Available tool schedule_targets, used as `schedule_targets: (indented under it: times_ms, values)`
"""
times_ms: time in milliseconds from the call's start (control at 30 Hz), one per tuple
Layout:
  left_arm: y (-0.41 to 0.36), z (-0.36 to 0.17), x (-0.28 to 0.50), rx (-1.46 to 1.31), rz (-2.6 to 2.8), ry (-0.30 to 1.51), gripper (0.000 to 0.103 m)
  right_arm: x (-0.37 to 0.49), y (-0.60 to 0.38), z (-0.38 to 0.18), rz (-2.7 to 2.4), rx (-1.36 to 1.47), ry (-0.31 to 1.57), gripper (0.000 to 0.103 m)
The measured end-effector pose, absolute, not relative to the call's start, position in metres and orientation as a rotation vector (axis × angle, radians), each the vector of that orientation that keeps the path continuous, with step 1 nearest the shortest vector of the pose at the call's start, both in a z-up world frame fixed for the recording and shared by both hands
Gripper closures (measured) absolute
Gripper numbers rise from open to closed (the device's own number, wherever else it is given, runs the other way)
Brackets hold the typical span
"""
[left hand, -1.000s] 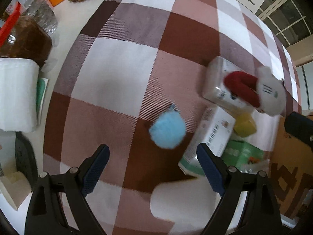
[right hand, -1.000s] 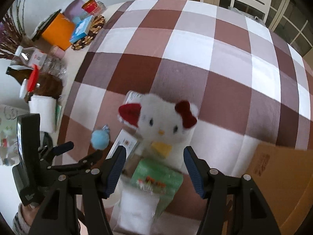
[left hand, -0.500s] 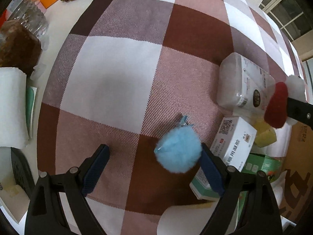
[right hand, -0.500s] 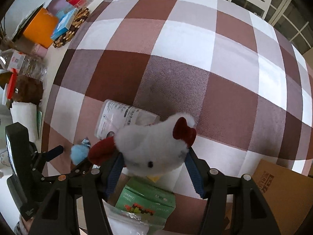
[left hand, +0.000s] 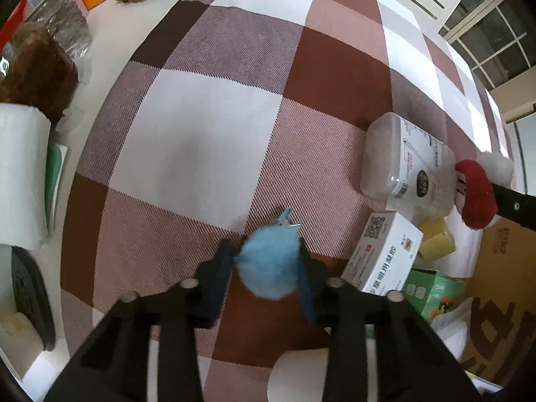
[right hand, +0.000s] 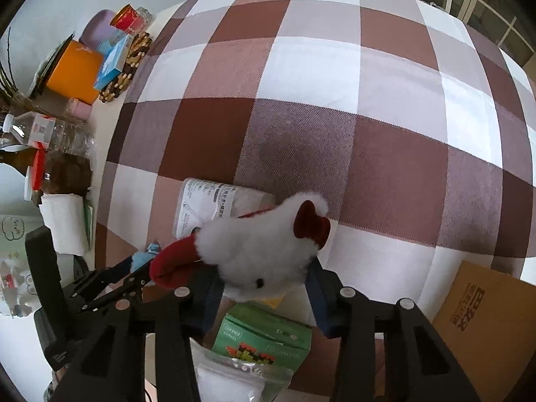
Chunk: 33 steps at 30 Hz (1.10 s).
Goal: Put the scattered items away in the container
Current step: 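Grasp the blue pompom keychain with the left tool while the right tool grasps the Hello Kitty plush, then carry the blue pompom and Hello Kitty plush with both tools into the box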
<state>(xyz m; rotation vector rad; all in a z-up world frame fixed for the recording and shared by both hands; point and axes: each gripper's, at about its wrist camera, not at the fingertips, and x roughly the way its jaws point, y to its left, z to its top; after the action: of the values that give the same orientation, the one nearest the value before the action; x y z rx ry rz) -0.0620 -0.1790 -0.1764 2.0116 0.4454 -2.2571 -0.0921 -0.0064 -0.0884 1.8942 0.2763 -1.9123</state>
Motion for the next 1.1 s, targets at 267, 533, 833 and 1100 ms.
schedule_targets:
  times_ms: [267, 533, 833, 1100]
  values:
    - [-0.172, -0.154, -0.063, 1.984, -2.275, 0.428, 0.069, -0.081, -0.007, -0.069, -1.919, 1.844, 0.304, 0.058]
    - [-0.162, -0.122, -0.063, 1.947, -2.296, 0.363, 0.069, -0.063, -0.005, -0.053, -1.898, 1.806, 0.33, 0.058]
    - [-0.154, -0.093, -0.044, 1.927, -2.333, 0.315, 0.069, -0.042, 0.002, -0.034, -1.904, 1.759, 0.332, 0.058]
    - [-0.14, -0.068, -0.035, 1.913, -2.37, 0.303, 0.069, -0.03, 0.018, -0.011, -1.909, 1.722, 0.324, 0.058]
